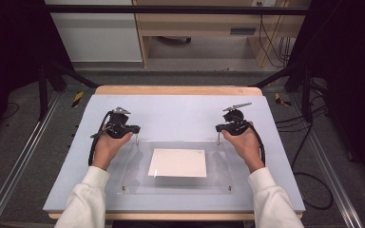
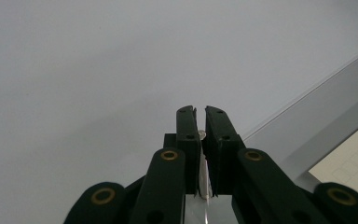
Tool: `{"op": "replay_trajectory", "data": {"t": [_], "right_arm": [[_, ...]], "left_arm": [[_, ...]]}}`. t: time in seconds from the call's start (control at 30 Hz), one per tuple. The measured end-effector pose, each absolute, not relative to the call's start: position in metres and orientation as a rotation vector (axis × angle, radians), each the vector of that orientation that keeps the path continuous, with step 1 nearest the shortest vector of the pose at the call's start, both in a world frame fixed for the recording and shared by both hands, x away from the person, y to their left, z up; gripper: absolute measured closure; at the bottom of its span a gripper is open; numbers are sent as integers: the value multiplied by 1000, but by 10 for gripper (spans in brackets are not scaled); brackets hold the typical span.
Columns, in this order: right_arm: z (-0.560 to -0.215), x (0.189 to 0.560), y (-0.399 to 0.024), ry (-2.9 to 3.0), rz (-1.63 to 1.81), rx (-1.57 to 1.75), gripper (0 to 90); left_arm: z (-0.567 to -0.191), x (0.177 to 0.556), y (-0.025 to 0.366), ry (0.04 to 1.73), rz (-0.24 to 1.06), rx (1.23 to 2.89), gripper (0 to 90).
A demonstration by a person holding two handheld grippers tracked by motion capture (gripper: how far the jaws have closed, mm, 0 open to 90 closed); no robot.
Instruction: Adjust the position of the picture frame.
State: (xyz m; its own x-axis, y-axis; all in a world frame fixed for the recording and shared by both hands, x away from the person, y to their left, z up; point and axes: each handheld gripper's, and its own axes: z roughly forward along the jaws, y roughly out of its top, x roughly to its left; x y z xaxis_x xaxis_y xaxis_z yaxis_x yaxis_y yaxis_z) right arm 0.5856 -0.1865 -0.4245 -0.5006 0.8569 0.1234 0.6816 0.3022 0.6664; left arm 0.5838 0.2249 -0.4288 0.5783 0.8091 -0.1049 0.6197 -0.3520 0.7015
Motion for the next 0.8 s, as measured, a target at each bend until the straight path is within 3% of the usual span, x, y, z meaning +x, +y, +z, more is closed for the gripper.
{"op": "replay_trajectory", "data": {"t": [0.8], "right_arm": [[-427,594,-187,2321,993,1381,844]], "left_arm": [[-434,596,231,1141,277,2057,835]]}}
